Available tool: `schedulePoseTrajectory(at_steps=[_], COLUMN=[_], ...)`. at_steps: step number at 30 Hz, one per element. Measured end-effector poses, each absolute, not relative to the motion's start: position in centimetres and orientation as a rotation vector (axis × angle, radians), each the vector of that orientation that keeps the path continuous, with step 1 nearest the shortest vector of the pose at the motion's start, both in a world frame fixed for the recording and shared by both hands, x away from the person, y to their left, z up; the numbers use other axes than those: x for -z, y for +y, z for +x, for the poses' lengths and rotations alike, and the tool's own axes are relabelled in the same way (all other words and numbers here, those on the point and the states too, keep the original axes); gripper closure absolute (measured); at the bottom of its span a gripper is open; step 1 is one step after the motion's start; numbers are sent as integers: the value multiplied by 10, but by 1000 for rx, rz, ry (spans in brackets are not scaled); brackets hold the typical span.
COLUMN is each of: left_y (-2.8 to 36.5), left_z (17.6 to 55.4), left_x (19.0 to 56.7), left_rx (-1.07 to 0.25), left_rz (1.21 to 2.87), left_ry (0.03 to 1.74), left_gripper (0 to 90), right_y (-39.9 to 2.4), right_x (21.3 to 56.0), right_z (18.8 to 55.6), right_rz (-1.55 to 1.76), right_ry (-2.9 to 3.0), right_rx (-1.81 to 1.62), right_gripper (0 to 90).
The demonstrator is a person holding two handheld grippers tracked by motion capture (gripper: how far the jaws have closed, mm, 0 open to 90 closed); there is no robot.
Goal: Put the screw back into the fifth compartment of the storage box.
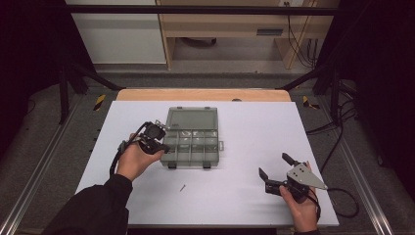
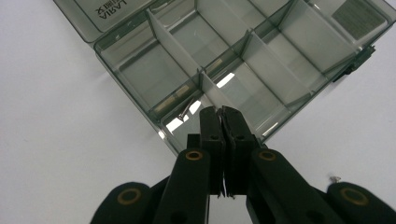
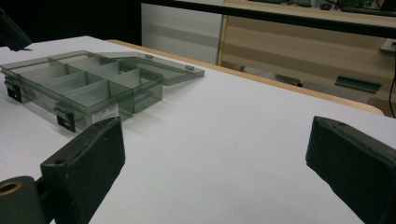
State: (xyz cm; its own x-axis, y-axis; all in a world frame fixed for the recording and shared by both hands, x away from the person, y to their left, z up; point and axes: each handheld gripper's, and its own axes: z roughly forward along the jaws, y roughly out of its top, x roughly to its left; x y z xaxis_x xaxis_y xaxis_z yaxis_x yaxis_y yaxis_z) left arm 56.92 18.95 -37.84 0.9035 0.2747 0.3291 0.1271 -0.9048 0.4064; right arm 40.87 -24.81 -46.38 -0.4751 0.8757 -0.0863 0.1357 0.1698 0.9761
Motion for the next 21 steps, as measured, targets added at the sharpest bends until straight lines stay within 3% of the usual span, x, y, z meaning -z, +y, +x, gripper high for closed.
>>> schedulePoseTrajectory(at_steps=[2,10,13,19,21], left_y=[189,193,192,184,180], left_z=[569,551,544,527,520], left_x=[377,371,370,379,382], left_rx=[-566,-660,-675,-689,-677], left_rz=[2674,2607,2597,2576,2568], left_ry=[268,341,348,379,370], left_gripper=[876,553,471,185,135], right_y=[-247,-247,-247,-247,-247], right_x=[464,464,464,464,464], right_z=[409,409,409,409,409], right_rz=[963,961,963,957,956], right_ry=[1760,1763,1761,1762,1761], right_rx=[-1358,-1354,-1356,-1349,-1351], right_gripper=[46,46,45,45,45])
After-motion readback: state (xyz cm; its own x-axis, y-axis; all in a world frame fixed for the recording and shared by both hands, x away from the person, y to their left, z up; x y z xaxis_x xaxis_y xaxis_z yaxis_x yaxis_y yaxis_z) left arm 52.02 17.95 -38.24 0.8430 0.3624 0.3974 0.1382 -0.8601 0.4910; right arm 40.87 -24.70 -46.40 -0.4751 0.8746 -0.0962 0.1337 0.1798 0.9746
